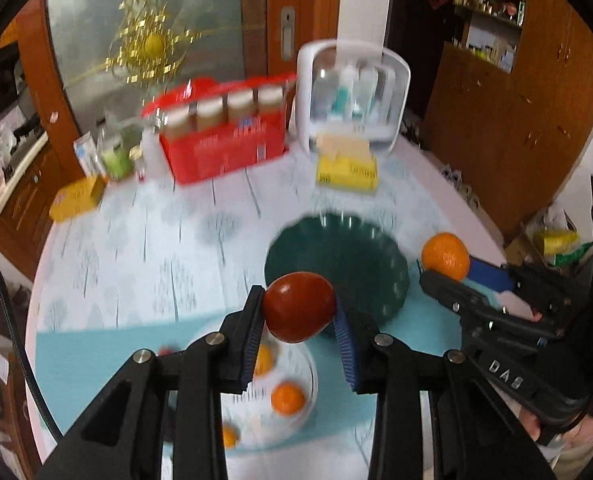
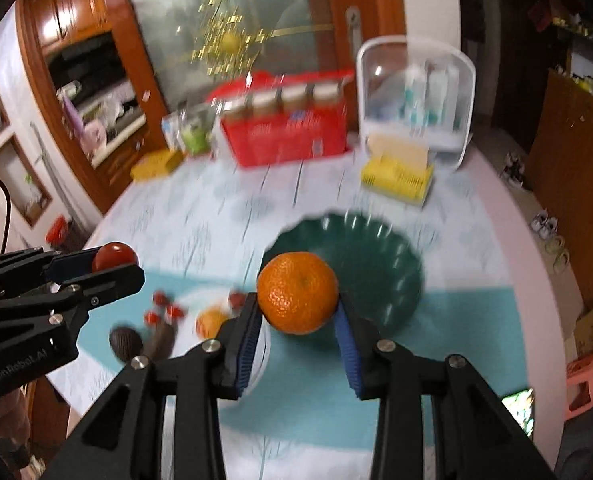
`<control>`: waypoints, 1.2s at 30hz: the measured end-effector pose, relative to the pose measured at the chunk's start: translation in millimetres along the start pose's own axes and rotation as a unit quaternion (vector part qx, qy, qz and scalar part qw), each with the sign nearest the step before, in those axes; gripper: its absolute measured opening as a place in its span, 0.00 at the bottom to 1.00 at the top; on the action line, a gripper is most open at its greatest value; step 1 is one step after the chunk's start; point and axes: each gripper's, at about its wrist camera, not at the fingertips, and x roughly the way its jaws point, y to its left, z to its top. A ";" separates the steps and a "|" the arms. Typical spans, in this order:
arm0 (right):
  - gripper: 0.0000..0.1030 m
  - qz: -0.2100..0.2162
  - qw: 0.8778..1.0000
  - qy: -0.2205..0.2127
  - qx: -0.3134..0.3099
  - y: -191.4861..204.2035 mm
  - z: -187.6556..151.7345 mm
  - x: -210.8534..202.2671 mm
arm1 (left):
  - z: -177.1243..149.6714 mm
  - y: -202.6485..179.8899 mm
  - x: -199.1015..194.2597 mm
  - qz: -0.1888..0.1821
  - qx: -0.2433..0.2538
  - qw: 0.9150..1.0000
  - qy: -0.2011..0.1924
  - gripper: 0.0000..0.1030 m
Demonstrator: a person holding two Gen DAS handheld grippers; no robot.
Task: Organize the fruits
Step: 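Carry tomato and orange to the green plate and open both tools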
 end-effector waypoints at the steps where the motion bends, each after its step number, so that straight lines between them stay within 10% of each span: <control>1: 0.36 -0.007 1.000 -0.005 0.003 -3.3 7.6 2.4 | 8.5 -2.0 2.3 0.002 0.002 1.000 -0.003 0.32; 18: 0.37 -0.078 0.986 0.128 0.067 -61.2 -19.7 180.7 | 28.9 -19.8 242.2 -0.042 0.052 0.988 0.137 0.32; 29: 0.38 -0.096 0.980 0.167 0.055 -60.0 -43.4 219.8 | 3.6 -23.8 305.4 -0.056 0.074 0.977 0.193 0.33; 33: 0.49 -0.103 0.979 0.168 0.042 -55.4 -47.9 221.5 | -1.2 -23.0 306.8 -0.052 0.081 0.976 0.194 0.72; 36: 0.57 -0.099 0.980 0.166 0.043 -53.3 -49.1 219.8 | 1.0 -22.9 299.1 -0.052 0.083 0.979 0.177 0.75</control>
